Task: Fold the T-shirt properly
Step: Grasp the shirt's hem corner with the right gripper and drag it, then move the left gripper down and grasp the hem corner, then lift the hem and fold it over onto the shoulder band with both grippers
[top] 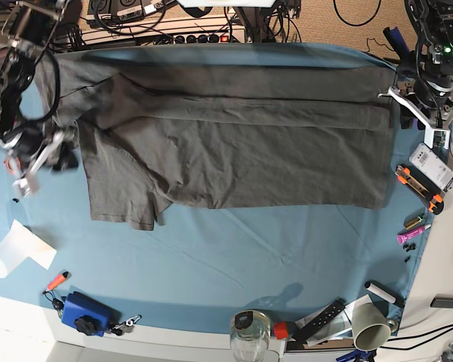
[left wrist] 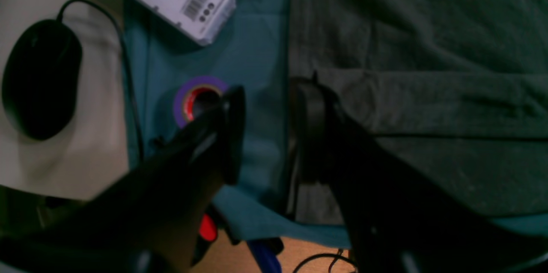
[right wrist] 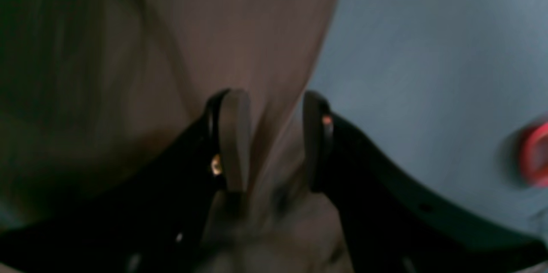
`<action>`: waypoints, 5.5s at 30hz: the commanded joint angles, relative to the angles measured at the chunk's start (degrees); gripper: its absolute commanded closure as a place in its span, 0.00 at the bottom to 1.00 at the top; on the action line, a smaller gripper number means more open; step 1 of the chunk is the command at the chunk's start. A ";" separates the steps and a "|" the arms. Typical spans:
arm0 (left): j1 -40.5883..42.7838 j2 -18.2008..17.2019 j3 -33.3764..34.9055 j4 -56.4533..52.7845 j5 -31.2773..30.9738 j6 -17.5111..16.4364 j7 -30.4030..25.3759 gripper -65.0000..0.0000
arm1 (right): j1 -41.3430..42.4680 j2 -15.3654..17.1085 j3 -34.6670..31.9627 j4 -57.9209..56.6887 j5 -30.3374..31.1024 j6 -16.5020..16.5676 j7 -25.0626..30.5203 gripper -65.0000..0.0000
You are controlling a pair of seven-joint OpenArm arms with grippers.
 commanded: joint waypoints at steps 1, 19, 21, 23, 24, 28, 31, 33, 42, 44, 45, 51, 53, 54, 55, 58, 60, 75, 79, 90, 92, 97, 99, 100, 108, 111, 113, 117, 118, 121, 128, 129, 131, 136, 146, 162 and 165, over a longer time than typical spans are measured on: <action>0.00 -0.61 -0.44 1.05 -0.17 0.17 -0.96 0.68 | 2.29 1.42 0.55 -0.39 -1.36 -0.61 1.64 0.68; -0.17 -0.61 -0.44 1.05 -0.17 0.17 -1.42 0.68 | 29.57 1.11 -6.27 -45.13 -7.56 -2.62 11.19 0.68; -0.15 -0.63 -0.44 1.05 -0.17 0.17 -1.40 0.68 | 30.77 1.07 -9.86 -49.77 -8.46 -2.60 13.25 0.68; -0.17 -0.63 -0.44 1.05 -0.17 0.17 -1.44 0.68 | 31.67 0.55 -13.00 -53.33 -9.38 -2.62 14.29 0.68; -0.20 -0.61 -0.44 1.05 -0.17 0.15 -1.44 0.68 | 31.76 0.04 -14.03 -54.36 -10.03 -2.62 14.43 0.68; -0.55 -0.61 -0.44 1.05 -0.15 -0.68 -1.88 0.68 | 31.36 -3.41 -14.91 -55.43 -11.47 -2.60 14.08 0.68; -1.62 -0.63 -0.44 1.05 -0.17 -0.66 -4.26 0.68 | 31.32 -5.79 -14.91 -55.41 -11.76 -2.60 13.86 0.68; -2.91 -0.63 -0.44 1.05 -0.22 -0.68 -6.36 0.68 | 31.30 -7.06 -14.88 -55.41 -11.78 -2.60 13.68 0.68; -10.91 -1.09 5.75 -3.80 2.19 -3.48 -10.67 0.43 | 31.30 -8.07 -14.88 -55.41 -13.75 -2.64 11.91 0.68; -14.23 -1.09 7.76 -7.17 4.46 -2.93 -11.06 0.43 | 31.30 -8.11 -14.88 -55.41 -14.53 -2.64 11.93 0.68; -15.98 -1.09 8.41 -8.68 5.11 -1.97 -11.02 0.43 | 31.30 -8.09 -14.88 -55.41 -14.53 -2.64 11.91 0.68; -26.43 -1.09 8.98 -17.31 5.49 1.16 -7.82 0.43 | 31.30 -8.09 -14.88 -55.41 -14.56 -2.67 11.93 0.68; -29.31 -1.09 8.98 -21.77 5.46 1.11 -7.32 0.43 | 31.30 -8.09 -14.88 -55.41 -14.56 -2.64 11.93 0.68; -30.69 -1.09 9.01 -24.30 5.38 1.11 -7.08 0.43 | 31.30 -8.09 -14.88 -55.41 -14.56 -2.64 11.93 0.68; -32.06 -1.09 9.01 -26.86 5.18 1.09 -6.45 0.43 | 31.30 -8.09 -14.88 -55.41 -14.56 -2.64 11.93 0.68; -36.02 -1.09 9.01 -33.29 3.28 0.87 -2.05 0.43 | 31.30 -8.09 -14.88 -55.41 -14.56 -2.64 11.93 0.68; -38.23 -1.09 8.98 -36.37 1.40 0.87 0.55 0.43 | 31.30 -8.09 -14.88 -55.41 -14.56 -2.64 11.85 0.68; -44.46 -0.74 9.01 -49.92 0.35 -1.99 4.85 0.50 | 31.30 -8.09 -14.88 -55.41 -14.51 -2.64 10.99 0.68; -44.48 -0.74 9.01 -52.35 -2.54 -2.01 4.39 0.62 | 31.30 -8.09 -14.88 -55.41 -14.51 -2.62 10.99 0.68; -44.48 -0.46 9.01 -53.48 -3.89 -2.01 4.00 0.94 | 31.58 -8.11 -14.88 -55.36 -14.51 -2.60 11.47 0.95; -44.48 -0.46 9.01 -53.48 -4.17 -2.01 4.02 1.00 | 31.76 -8.09 -14.88 -55.36 -14.53 -2.62 11.98 1.00; -44.63 -0.50 8.98 -53.46 -6.69 -3.41 4.74 1.00 | 33.16 -8.09 -14.88 -55.30 -15.21 -2.60 13.16 1.00; -45.13 -0.70 8.98 -53.35 -8.50 -4.17 6.38 1.00 | 34.25 -8.09 -14.88 -55.30 -16.55 -2.60 13.25 1.00; -45.42 -0.96 8.98 -53.33 -9.79 -4.15 7.15 1.00 | 34.80 -8.09 -14.88 -55.28 -17.27 -2.60 13.42 1.00; -48.96 -2.71 8.94 -53.22 -11.93 -4.26 10.71 1.00 | 36.48 -8.09 -14.84 -48.81 -18.40 -2.62 13.77 1.00; -49.55 -3.63 8.96 -53.22 -14.12 -5.62 11.72 1.00 | 36.48 -8.04 -14.84 -45.05 -18.43 -2.62 13.44 1.00; -49.55 -4.17 8.94 -53.22 -15.26 -6.27 12.57 1.00 | 36.46 -8.07 -14.84 -42.80 -18.40 -2.62 12.81 1.00; -49.51 -4.76 8.94 -53.22 -16.72 -6.32 15.45 1.00 | 36.30 -8.09 -14.84 -38.84 -18.36 -2.62 9.42 1.00; -49.51 -4.81 8.94 -53.22 -16.96 -6.40 15.87 1.00 | 36.28 -8.09 -14.84 -38.03 -18.34 -2.62 8.28 1.00; -49.51 -5.07 8.94 -53.22 -18.95 -6.69 17.09 1.00 | 35.89 -8.07 -14.80 -35.41 -18.34 -2.62 5.75 1.00; -49.48 -5.11 8.94 -53.00 -19.56 -6.82 18.80 1.00 | 31.06 -7.93 -14.80 -27.30 -14.80 -2.62 2.89 1.00; -49.51 -5.14 8.94 -53.00 -19.89 -7.65 19.17 1.00 | 30.25 -7.93 -14.78 -26.86 -14.43 -2.62 2.86 1.00; -49.29 -5.55 8.94 -52.92 -21.59 -9.18 20.15 1.00 | 28.94 -7.93 -14.80 -26.32 -13.81 -2.64 2.86 1.00; -47.25 -7.28 8.94 -50.80 -23.30 -9.66 20.50 1.00 | 27.28 -7.93 -12.13 -23.41 -10.73 -2.62 0.98 1.00; -41.27 -8.70 8.76 -47.89 -27.61 -11.19 21.33 1.00 | 26.14 -7.93 -5.01 -21.86 -6.27 0.37 -4.83 1.00; -33.44 -8.74 8.46 -36.94 -27.56 -12.68 21.05 1.00 | 15.23 -2.54 -4.28 -13.31 0.55 1.29 -6.51 1.00; -32.79 -8.72 8.46 -36.92 -27.58 -12.68 21.16 1.00 | 12.41 -2.54 -4.26 -11.89 0.98 1.25 -6.51 1.00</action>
